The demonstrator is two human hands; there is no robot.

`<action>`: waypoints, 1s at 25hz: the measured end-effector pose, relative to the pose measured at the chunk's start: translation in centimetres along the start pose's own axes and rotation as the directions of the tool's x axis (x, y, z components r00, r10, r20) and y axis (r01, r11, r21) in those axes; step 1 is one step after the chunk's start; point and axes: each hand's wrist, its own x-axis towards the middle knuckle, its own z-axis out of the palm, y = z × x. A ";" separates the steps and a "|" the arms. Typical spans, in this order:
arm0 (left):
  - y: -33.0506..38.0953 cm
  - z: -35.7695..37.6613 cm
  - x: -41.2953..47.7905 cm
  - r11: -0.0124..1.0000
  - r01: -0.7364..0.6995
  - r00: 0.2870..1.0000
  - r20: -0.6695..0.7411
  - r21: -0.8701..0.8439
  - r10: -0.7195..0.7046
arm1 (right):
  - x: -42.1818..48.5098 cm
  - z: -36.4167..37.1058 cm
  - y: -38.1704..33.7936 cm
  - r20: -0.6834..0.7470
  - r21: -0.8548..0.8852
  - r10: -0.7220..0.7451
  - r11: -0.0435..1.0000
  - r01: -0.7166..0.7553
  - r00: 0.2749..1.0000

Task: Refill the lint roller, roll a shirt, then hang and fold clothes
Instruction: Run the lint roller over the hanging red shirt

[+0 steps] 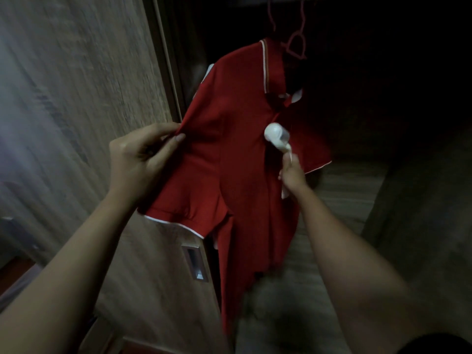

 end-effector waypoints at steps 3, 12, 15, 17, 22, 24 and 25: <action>-0.1 -0.1 0.0 1.000 0.004 1.000 0.009 0.003 -0.004 | -6.0 6.8 10.9 0.074 -0.178 0.153 0.974 -0.138 0.985; 0.0 -0.1 -0.1 1.000 0.001 1.000 0.029 0.023 -0.002 | -3.8 2.9 9.3 0.093 -0.121 0.189 0.977 -0.178 0.978; -0.1 -0.2 -0.2 0.999 -0.012 0.999 0.037 0.033 0.011 | 4.2 -1.8 3.3 -0.012 0.031 0.137 0.990 -0.137 0.990; -0.2 -0.2 -0.1 1.000 -0.004 0.999 0.039 0.030 0.002 | 6.2 -1.8 2.2 -0.014 0.093 0.110 0.990 -0.108 0.994; 0.0 -0.4 -0.1 0.999 0.014 0.999 0.040 0.033 -0.016 | -6.4 5.9 12.0 0.325 0.228 0.191 0.935 -0.272 0.926; 0.2 -0.4 -0.1 0.999 0.017 0.999 0.039 0.036 -0.018 | -11.2 7.2 13.7 0.357 0.217 0.209 0.929 -0.299 0.910; 0.2 -0.4 -0.1 0.999 0.024 0.999 0.037 0.039 -0.026 | -12.0 7.5 14.0 0.347 0.193 0.233 0.930 -0.312 0.909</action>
